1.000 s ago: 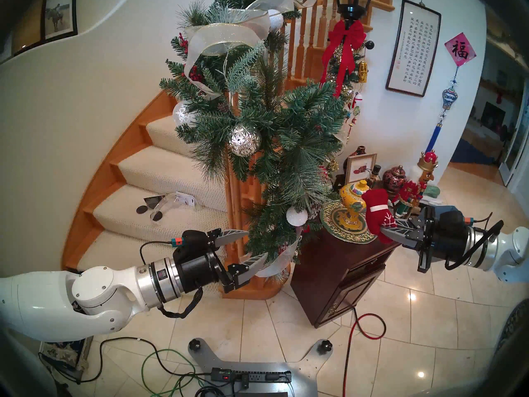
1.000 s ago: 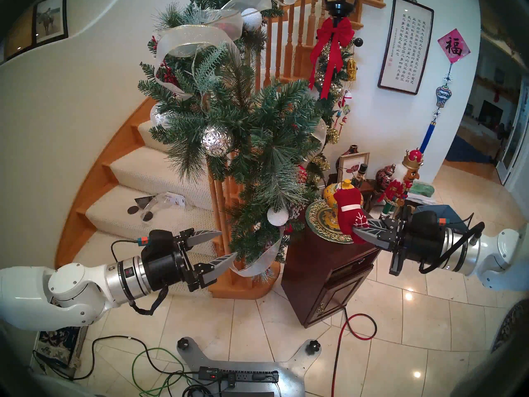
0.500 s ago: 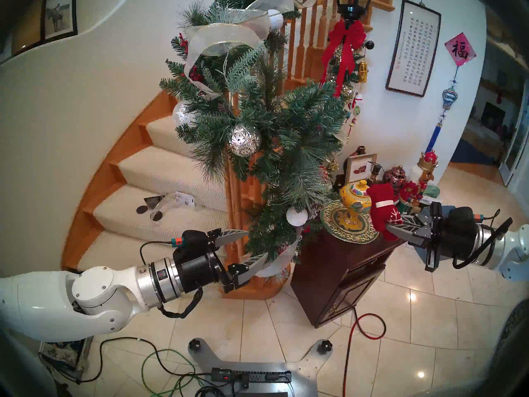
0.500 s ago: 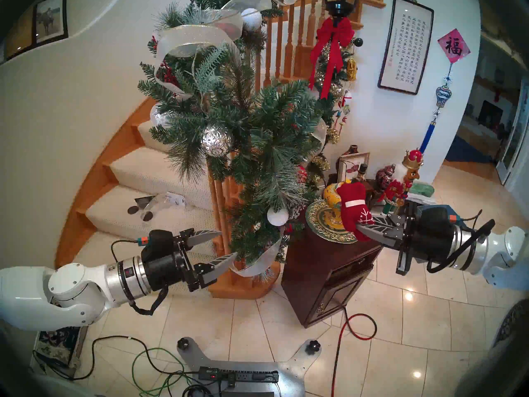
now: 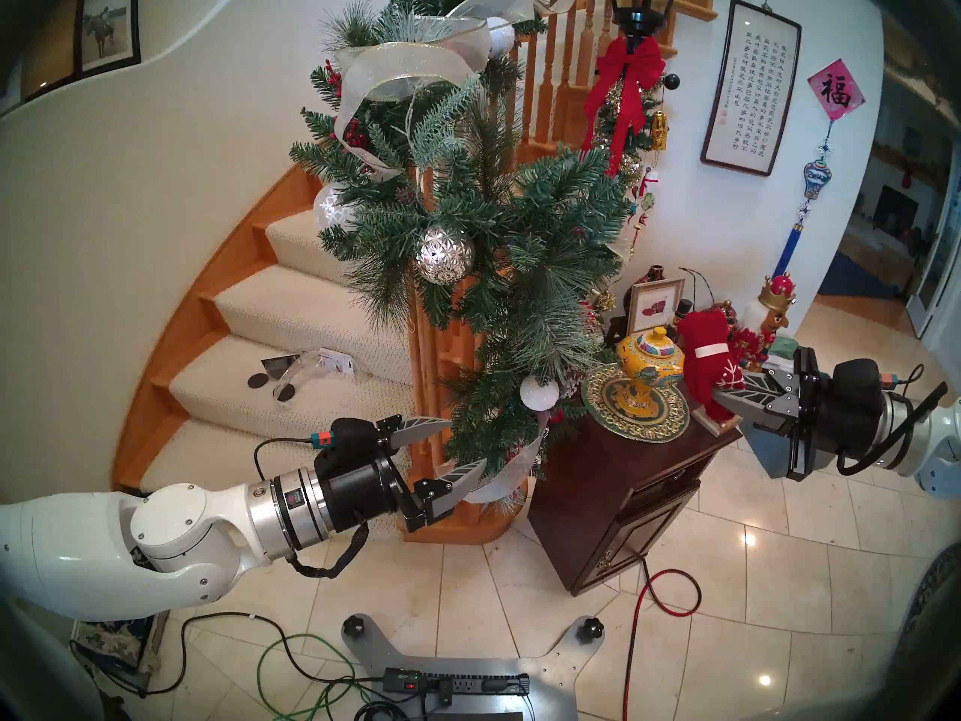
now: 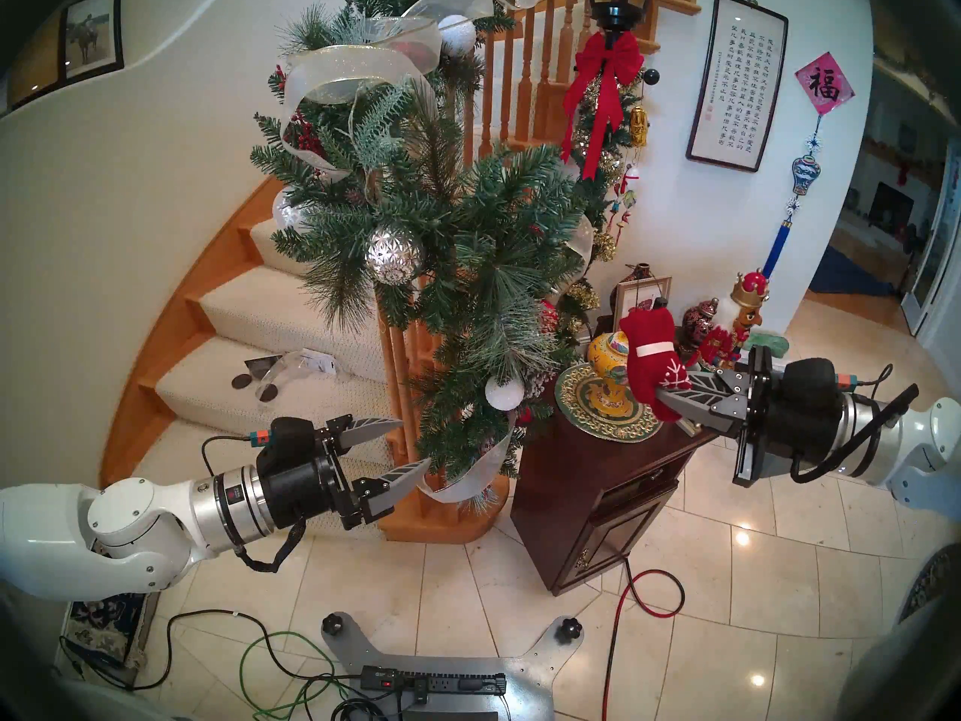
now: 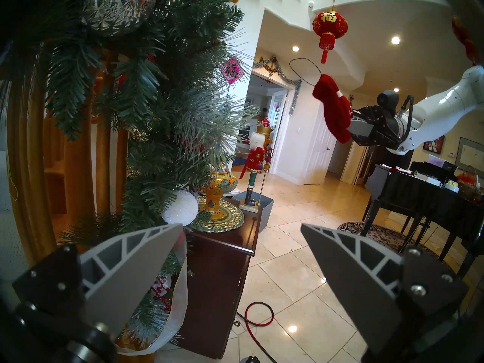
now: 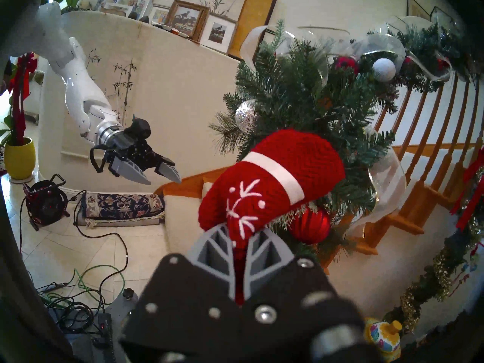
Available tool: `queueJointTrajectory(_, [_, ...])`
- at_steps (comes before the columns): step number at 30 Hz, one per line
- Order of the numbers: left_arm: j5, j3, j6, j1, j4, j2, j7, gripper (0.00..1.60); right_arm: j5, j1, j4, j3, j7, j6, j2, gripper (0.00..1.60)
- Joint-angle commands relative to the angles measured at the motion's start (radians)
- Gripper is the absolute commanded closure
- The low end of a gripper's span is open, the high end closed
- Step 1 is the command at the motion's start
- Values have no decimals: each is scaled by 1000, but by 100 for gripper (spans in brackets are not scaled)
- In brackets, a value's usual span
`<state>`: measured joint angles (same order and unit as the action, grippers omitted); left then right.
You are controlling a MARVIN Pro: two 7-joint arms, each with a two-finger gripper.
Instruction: Hang the ornament onto the Christmas-tree-style decoration
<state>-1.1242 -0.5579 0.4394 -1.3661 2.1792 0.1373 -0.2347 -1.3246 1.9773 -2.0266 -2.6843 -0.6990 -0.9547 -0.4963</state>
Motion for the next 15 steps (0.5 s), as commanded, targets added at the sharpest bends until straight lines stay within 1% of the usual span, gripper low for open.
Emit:
queueJointTrajectory(1, [0,-4,3,3,1,-2,2,0,-26,90,10,0,-31,-5,6,160])
queueJointTrajectory(6, [0,-4,3,3,1,-2,2,0,-37,122,11,-5,-53,-5,4,160])
queueJointTrajectory(11, [0,-4,3,3,1,-2,2,0,-46,132,14,1,-69,-5,6,160])
queueJointTrajectory(14, [0,-4,3,3,1,-2,2,0,-46,127,17,12,-75,-5,18,160])
queueJointTrajectory(15, [0,-4,3,3,1,-2,2,0,-40,124,20,21,-76,-5,37,160])
